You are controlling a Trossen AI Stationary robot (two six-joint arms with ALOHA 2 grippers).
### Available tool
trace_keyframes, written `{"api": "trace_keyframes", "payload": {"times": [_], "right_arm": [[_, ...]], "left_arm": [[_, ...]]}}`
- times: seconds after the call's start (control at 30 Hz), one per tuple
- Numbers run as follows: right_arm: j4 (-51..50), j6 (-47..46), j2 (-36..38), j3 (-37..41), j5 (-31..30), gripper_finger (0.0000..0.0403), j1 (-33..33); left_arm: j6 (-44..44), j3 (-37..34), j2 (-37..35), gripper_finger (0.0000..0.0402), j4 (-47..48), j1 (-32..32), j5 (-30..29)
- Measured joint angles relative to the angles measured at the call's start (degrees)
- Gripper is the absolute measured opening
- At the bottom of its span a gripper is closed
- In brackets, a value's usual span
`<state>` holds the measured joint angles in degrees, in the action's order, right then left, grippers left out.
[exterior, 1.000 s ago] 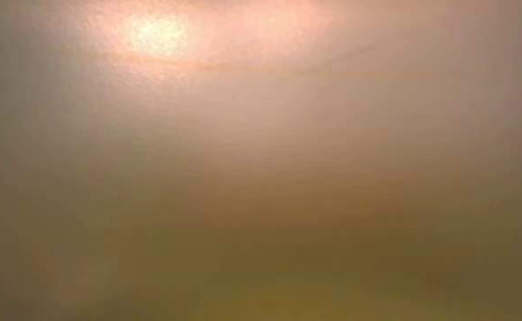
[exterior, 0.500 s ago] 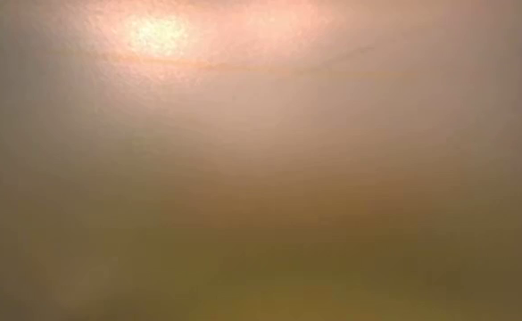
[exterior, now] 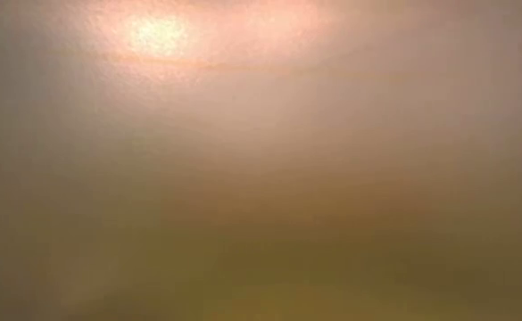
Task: Sort silverware by color (type)
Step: Put the black fork into the yellow bin
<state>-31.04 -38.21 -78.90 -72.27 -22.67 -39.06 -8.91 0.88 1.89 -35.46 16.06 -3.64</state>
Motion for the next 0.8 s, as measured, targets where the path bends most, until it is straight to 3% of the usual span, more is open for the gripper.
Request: {"api": "trace_keyframes", "payload": {"times": [0.1,0.2,0.53,0.8], "right_arm": [[3.0,8.5,-3.9,-3.2,1.2,0.0009,1.6],[3.4,14.0,-8.9,-5.3,7.7,0.0009,4.2],[2.4,19.7,-21.8,-13.4,27.5,0.0009,12.6],[0.3,18.3,-22.0,-14.6,30.2,0.0034,14.6]], "left_arm": [[0.0,0.0,0.0,0.0075,0.0,0.0,0.0],[0.0,0.0,0.0,0.0075,0.0,0.0,0.0],[0.0,0.0,0.0,0.0075,0.0,0.0,0.0],[0.0,0.0,0.0,0.0075,0.0,0.0,0.0]]}}
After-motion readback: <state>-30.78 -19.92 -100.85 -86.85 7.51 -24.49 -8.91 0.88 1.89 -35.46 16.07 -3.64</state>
